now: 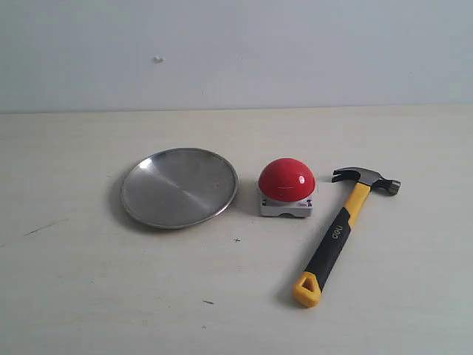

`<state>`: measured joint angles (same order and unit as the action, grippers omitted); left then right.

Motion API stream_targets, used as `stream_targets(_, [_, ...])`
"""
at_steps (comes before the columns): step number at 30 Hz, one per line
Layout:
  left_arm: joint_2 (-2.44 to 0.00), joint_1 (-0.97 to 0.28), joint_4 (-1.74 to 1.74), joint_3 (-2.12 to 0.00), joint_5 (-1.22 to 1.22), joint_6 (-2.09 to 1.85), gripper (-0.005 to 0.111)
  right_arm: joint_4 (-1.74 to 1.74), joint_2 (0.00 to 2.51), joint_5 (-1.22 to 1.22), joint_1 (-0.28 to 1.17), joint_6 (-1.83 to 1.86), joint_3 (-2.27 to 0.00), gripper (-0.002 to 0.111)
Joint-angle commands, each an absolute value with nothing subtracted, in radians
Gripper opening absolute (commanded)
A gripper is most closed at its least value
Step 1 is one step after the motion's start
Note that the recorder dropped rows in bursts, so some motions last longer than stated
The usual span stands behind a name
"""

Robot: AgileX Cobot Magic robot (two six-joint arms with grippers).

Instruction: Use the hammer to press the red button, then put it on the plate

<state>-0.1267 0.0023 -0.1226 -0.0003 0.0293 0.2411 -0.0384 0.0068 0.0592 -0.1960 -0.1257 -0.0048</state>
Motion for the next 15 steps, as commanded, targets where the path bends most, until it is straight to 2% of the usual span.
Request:
stream_targets(1, [-0.125, 0.001, -0.117, 0.000, 0.030, 0.239, 0.000, -0.039, 0.000, 0.058, -0.192, -0.127, 0.000, 0.000])
stream_targets(15, [-0.125, 0.001, -0.117, 0.000, 0.030, 0.239, 0.000, 0.042, 0.000, -0.016, -0.192, -0.055, 0.000, 0.000])
